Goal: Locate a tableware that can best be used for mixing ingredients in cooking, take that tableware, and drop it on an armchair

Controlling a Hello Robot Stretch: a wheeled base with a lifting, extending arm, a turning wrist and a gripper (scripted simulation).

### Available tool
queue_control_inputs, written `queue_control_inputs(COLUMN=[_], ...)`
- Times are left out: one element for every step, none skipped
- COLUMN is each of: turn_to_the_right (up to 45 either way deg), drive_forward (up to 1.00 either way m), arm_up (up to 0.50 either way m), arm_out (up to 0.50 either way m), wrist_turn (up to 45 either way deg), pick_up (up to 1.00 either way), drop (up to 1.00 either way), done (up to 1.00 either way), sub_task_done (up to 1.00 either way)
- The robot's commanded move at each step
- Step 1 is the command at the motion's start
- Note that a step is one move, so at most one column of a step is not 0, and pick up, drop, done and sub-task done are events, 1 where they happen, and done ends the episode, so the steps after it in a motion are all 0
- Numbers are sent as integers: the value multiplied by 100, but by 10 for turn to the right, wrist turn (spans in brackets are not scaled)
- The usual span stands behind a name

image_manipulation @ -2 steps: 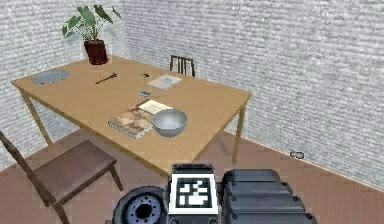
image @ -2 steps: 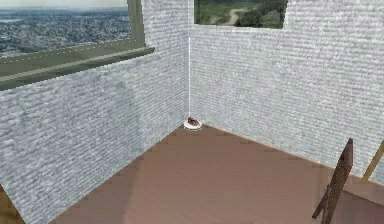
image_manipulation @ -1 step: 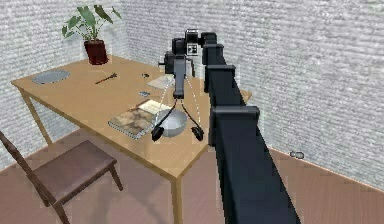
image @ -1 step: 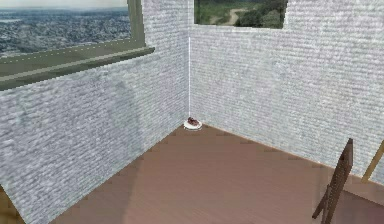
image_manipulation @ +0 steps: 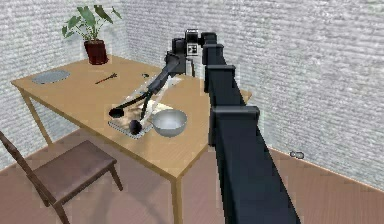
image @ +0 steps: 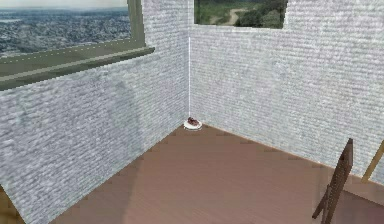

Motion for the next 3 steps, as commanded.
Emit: queue_control_inputs(turn_to_the_right=[0,0,0], drive_forward=[0,0,0], arm_up=[0,0,0], arm_out=[0,0,0], wrist_turn=[450,450,120], pick_up=[0,0,0], drop=[0,0,0], done=[0,0,0], sub_task_done=[0,0,0])
